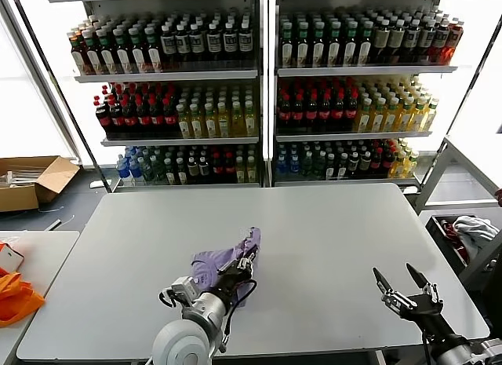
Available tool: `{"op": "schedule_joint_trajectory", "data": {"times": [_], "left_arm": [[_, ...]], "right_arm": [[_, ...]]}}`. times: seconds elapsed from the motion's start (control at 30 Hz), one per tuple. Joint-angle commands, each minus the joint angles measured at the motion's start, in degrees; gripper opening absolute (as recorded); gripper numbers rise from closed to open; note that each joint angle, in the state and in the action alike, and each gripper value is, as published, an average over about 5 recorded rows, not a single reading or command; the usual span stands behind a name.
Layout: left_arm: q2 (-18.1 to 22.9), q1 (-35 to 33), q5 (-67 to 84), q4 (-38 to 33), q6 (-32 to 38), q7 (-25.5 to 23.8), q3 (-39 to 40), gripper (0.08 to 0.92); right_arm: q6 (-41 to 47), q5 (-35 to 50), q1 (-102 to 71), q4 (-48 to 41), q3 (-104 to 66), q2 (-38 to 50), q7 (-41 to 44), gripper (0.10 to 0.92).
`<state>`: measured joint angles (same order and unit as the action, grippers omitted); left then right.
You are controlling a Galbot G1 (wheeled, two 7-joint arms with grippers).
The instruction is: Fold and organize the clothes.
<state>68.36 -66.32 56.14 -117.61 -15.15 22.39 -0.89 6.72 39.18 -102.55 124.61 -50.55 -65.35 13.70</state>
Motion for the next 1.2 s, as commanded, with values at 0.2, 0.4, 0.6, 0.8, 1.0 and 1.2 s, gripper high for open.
{"op": "schedule_joint_trajectory", "data": {"times": [0.2, 0.4, 0.6, 0.8, 1.0, 1.2], "left_arm": [[-10.50, -7.03, 4.11, -9.11, 1.37, -14.92, -9.45, 0.376], [-10.17, -11.17, 5.11, -10.84, 0.92, -15.62, -18.85, 0.549], [-6.42, -14.92, 2.86, -11.95, 1.33, -15.75, -20.75, 0.722], [-3.27, -18.34, -2.19, -11.18, 2.36, -17.03, -19.63, 0.819], [-2.10, -18.91, -2.78, -10.28, 2.41, -17.06, -19.58, 0.823], [-2.01, -17.29, -2.42, -9.43, 2.00, -16.47, -18.92, 0.823]], "right_arm": [[7.74, 3.45, 8.13, -0.31, 15.41, 10.15, -6.25, 0.823], [10.35, 3.43, 21.52, -5.96, 32.07, 11.82, -11.53, 0.823], [12.14, 2.80, 33.05, -12.97, 47.16, 6.74, -17.82, 0.823], [12.01, 5.22, 35.15, -18.81, 50.73, 4.48, -18.50, 0.823], [11.00, 7.14, 33.40, -19.41, 49.23, 4.67, -20.44, 0.793], [10.61, 7.40, 32.05, -17.33, 48.34, 3.92, -20.42, 0.629]]}}
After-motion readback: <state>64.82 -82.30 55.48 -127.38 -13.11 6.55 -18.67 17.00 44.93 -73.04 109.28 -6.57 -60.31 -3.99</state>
